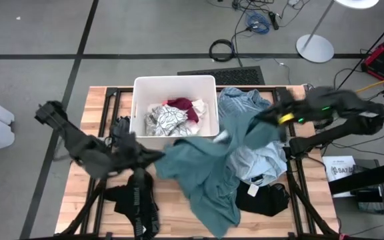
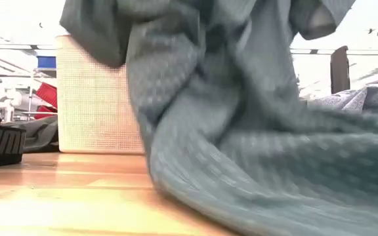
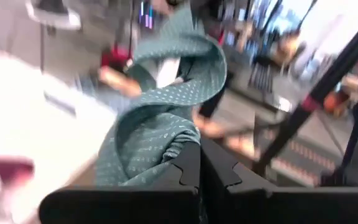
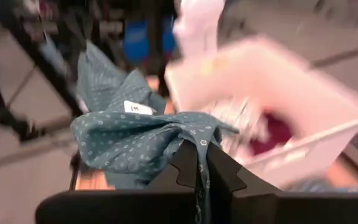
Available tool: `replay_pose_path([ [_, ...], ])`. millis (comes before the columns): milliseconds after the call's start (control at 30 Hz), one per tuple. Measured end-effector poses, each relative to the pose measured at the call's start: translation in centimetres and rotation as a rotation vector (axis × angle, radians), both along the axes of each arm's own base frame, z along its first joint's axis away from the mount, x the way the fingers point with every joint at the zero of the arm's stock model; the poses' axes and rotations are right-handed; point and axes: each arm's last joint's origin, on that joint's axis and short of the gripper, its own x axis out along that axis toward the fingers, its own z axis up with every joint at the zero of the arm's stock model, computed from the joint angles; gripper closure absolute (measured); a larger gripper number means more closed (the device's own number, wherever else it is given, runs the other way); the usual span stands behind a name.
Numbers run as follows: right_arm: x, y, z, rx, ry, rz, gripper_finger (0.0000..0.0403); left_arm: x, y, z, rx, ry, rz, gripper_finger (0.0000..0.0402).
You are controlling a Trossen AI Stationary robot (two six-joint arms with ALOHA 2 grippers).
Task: Sort clothes
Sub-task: Fold the green polo shirt
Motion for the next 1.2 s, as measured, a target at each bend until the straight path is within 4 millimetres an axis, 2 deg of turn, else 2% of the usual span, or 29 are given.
replay_pose_path([
  [100, -2.3, -0.5, 2.3, -0.042, -0.132, -0.07, 0.0403, -1.4, 0.8, 2.1, 0.076, -0.095, 0.042, 0.0401],
  [233, -4.3, -1.0, 4.6, -0.142, -0.308, -0.123, 0.0403, -2.5, 1.8, 4.3, 0.17, -0.185, 0.094, 0.0401],
  [467, -5.6, -1.1, 7.5, -0.353, -0.53, -0.14, 0.0403, -4.3, 3.5, 7.7, 0.304, -0.336, 0.176, 0.0401],
  [633, -4.6, -1.0, 8.9, -0.452, -0.618, -0.164, 0.0402, -6.0, 4.9, 9.7, 0.362, -0.414, 0.254, 0.0401],
  [733, -2.9, -0.6, 9.5, -0.489, -0.675, -0.13, 0.0402, -6.9, 5.6, 11.3, 0.386, -0.459, 0.255, 0.0401],
  [867, 0.1, 0.1, 9.4, -0.459, -0.683, 0.005, 0.0402, -7.4, 5.6, 13.1, 0.428, -0.599, 0.15, 0.0401],
  [1033, 2.5, 0.9, 7.3, -0.301, -0.5, 0.112, 0.0402, -6.0, 3.9, 12.7, 0.44, -0.572, 0.058, 0.0401],
  [1200, 2.0, 2.2, 6.1, -0.149, -0.395, 0.211, 0.0402, -4.2, 0.9, 11.1, 0.381, -0.509, -0.074, 0.0401],
])
